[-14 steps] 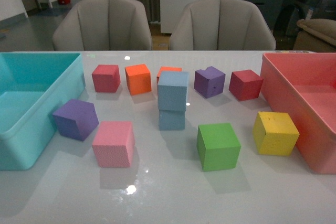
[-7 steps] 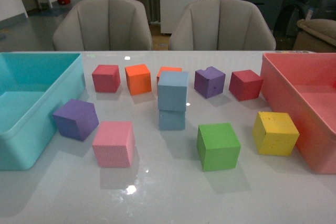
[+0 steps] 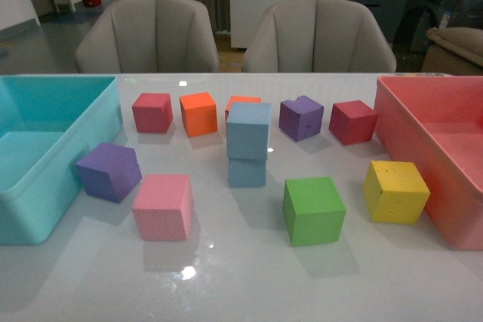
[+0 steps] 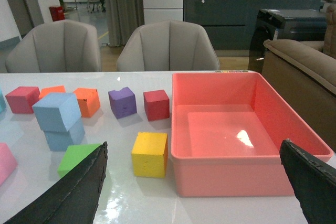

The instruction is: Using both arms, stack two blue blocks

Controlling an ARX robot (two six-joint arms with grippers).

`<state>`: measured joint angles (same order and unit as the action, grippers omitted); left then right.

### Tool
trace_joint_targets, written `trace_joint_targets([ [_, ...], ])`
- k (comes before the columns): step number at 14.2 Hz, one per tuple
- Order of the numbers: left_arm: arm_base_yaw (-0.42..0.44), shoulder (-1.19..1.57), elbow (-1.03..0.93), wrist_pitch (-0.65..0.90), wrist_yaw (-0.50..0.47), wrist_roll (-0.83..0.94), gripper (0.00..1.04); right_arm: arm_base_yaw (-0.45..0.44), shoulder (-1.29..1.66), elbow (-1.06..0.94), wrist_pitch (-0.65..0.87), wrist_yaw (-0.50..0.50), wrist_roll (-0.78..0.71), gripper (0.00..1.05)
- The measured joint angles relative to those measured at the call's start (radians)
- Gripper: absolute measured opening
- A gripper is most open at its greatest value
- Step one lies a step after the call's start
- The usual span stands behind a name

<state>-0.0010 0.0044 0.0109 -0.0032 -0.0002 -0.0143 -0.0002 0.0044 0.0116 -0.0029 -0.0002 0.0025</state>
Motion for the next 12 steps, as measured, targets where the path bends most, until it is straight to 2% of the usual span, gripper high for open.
trace_joint_targets([
  [1,0.0,0.0,0.0,0.0,0.0,0.001,1.0,0.0,0.0,0.0,0.0,0.0,0.0,0.98],
  [12,0.0,0.0,0.0,0.0,0.0,0.001,0.98,0.0,0.0,0.0,0.0,0.0,0.0,0.98],
])
